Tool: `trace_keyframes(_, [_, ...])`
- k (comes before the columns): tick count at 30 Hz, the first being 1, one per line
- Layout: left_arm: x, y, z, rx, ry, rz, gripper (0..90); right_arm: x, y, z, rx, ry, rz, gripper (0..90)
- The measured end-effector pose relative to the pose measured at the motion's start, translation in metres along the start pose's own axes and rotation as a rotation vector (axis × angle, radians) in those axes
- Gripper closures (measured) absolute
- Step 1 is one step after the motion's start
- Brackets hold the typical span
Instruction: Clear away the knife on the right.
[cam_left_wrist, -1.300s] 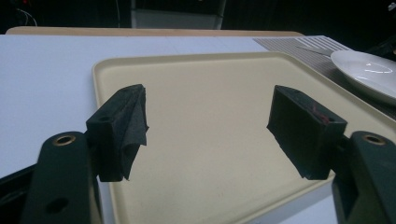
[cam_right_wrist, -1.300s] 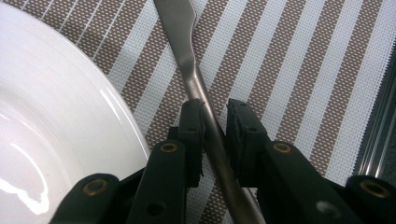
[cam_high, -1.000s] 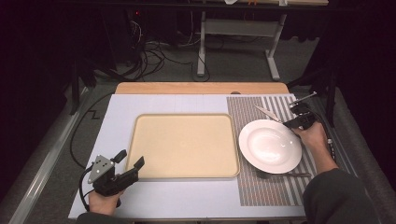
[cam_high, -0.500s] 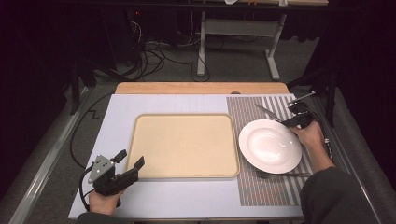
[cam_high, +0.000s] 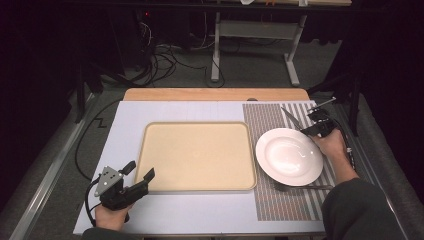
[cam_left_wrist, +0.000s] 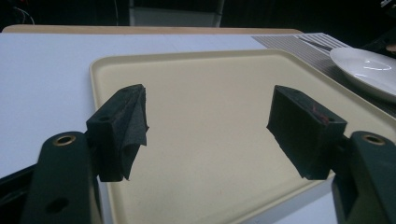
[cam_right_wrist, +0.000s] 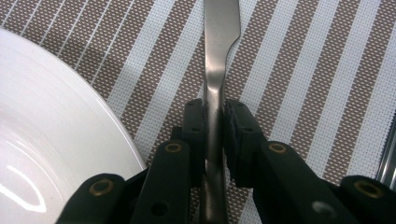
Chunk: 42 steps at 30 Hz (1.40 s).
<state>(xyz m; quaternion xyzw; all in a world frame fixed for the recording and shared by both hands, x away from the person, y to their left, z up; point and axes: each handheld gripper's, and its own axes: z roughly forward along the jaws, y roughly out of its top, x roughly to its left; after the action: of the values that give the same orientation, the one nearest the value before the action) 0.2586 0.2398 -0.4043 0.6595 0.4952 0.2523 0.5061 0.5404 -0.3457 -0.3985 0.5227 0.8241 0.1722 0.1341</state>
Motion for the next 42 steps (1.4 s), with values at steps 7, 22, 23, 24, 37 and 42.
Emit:
trace_keyframes(7, [0.000, 0.000, 0.000, 0.003, -0.002, 0.004, 29.1, 0.001, -0.001, -0.001, -0.007, -0.019, -0.010, 80.4])
trace_keyframes(22, [0.000, 0.001, 0.002, 0.007, 0.011, 0.020, 29.0, -0.006, -0.008, -0.022, -0.031, -0.035, -0.024, 80.5])
trace_keyframes(23, [0.000, 0.001, 0.003, 0.008, 0.013, 0.022, 29.0, -0.007, -0.009, -0.024, -0.033, -0.032, -0.020, 80.5])
trace_keyframes(24, [0.000, 0.001, 0.003, 0.008, 0.015, 0.025, 29.0, -0.007, -0.009, -0.026, -0.041, -0.035, -0.019, 80.5])
trace_keyframes(37, [0.001, 0.002, 0.003, 0.009, 0.020, 0.026, 29.1, 0.002, -0.013, -0.046, -0.064, -0.021, -0.039, 80.6])
trace_keyframes(42, [-0.001, 0.003, 0.004, 0.021, 0.027, 0.064, 29.0, 0.008, -0.012, -0.055, -0.079, -0.020, -0.061, 80.6])
